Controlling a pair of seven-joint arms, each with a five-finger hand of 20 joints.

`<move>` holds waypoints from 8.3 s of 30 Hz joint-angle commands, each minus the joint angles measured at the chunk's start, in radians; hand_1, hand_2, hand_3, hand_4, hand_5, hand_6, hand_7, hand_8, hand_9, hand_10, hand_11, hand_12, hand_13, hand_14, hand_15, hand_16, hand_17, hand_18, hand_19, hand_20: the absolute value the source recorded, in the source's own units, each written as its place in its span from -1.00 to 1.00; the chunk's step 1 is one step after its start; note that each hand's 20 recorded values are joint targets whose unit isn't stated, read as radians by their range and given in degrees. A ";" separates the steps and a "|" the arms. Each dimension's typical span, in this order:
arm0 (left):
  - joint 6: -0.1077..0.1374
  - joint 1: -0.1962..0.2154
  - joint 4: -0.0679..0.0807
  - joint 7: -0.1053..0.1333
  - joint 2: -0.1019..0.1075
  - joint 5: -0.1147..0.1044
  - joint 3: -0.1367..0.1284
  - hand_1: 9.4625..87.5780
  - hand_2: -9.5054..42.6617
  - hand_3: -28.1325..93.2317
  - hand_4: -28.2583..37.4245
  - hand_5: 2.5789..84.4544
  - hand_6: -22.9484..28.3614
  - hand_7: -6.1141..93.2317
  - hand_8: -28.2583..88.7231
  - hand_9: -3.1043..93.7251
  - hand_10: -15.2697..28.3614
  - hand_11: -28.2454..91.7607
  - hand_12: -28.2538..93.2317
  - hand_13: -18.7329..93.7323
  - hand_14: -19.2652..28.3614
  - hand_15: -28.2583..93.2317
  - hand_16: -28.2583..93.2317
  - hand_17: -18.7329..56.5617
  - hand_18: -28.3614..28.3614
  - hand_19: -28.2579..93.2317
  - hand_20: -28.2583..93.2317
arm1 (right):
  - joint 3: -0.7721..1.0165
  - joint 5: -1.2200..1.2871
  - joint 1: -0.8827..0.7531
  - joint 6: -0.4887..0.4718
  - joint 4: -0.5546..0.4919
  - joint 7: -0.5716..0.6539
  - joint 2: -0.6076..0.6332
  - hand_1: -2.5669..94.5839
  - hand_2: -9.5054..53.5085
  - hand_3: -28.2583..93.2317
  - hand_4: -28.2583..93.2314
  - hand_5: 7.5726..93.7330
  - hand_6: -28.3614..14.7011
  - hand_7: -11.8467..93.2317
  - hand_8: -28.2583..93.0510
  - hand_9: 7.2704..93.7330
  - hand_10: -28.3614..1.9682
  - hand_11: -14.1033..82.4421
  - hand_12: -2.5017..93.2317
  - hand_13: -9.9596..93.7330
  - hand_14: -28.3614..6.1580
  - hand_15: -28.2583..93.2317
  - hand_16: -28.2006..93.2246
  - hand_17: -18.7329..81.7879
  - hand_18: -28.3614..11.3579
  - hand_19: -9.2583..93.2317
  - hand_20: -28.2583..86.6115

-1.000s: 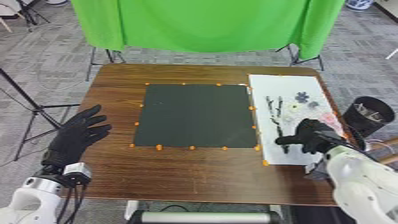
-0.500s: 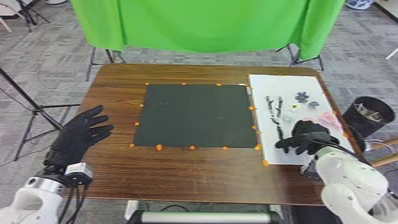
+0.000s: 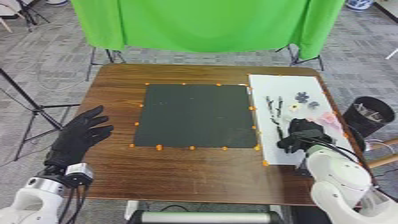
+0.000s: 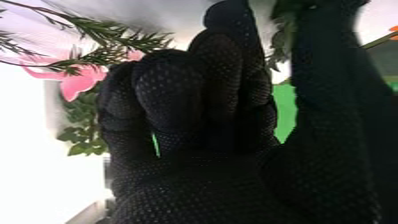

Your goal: Arrange flowers

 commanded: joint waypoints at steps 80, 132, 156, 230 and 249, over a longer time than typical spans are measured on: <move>-0.068 -0.146 0.063 -0.108 0.132 0.046 0.031 -0.49 -1.00 0.59 -0.88 -0.34 0.04 -0.38 -0.74 -0.37 0.25 -0.01 -0.29 -0.19 0.44 0.25 -0.59 -0.65 0.80 0.31 -0.39 | -0.736 0.008 0.588 0.294 0.446 0.067 -0.539 -0.20 -1.00 0.99 -0.79 0.64 0.33 0.25 -0.22 0.82 0.30 0.66 -0.12 0.85 0.26 0.81 -0.06 0.45 -0.69 1.00 0.56; -0.153 -0.344 0.147 -0.155 0.118 0.073 0.162 -0.47 -1.00 0.58 -0.87 -0.36 0.03 -0.35 -0.74 -0.39 0.24 0.01 -0.29 -0.20 0.43 0.25 -0.59 -0.66 0.80 0.31 -0.38 | -0.856 0.062 0.655 0.376 0.545 0.125 -0.553 -0.15 -1.00 0.87 -0.90 0.64 0.34 0.15 -0.27 0.81 0.32 0.58 -0.09 0.85 0.31 0.77 -0.03 0.45 -0.66 1.00 0.53; 0.002 -0.067 0.045 -0.008 0.115 0.023 0.023 -0.48 -1.00 0.58 -0.86 -0.36 0.03 -0.36 -0.74 -0.39 0.24 0.00 -0.29 -0.20 0.43 0.25 -0.59 -0.66 0.80 0.31 -0.38 | -0.637 0.035 0.594 0.265 0.377 -0.045 -0.469 -0.41 -0.99 0.83 -0.93 0.53 0.27 0.17 -0.59 0.70 0.22 0.59 -0.09 0.76 0.25 0.78 -0.04 0.36 -0.66 1.00 0.48; 0.053 0.086 -0.008 0.018 0.067 0.043 -0.043 -0.50 -1.00 0.59 -0.87 -0.36 0.03 -0.36 -0.74 -0.39 0.25 0.00 -0.29 -0.20 0.44 0.25 -0.59 -0.66 0.80 0.31 -0.38 | 0.249 0.185 -0.234 0.113 0.011 0.027 0.155 -0.15 -1.00 0.76 -1.00 0.38 0.24 0.18 -0.40 0.61 0.12 0.39 -0.29 0.64 0.20 0.74 -0.14 0.21 -0.66 1.00 0.23; 0.074 0.100 -0.017 0.030 0.070 0.034 -0.051 -0.50 -1.00 0.60 -0.87 -0.36 0.03 -0.36 -0.74 -0.39 0.25 0.00 -0.29 -0.20 0.44 0.25 -0.59 -0.66 0.80 0.31 -0.38 | 0.223 0.151 -0.126 0.188 -0.037 -0.013 0.164 -0.12 -1.00 0.87 -0.87 0.59 0.33 0.28 -0.24 0.81 0.25 0.55 -0.22 0.81 0.22 0.81 -0.09 0.38 -0.69 1.00 0.49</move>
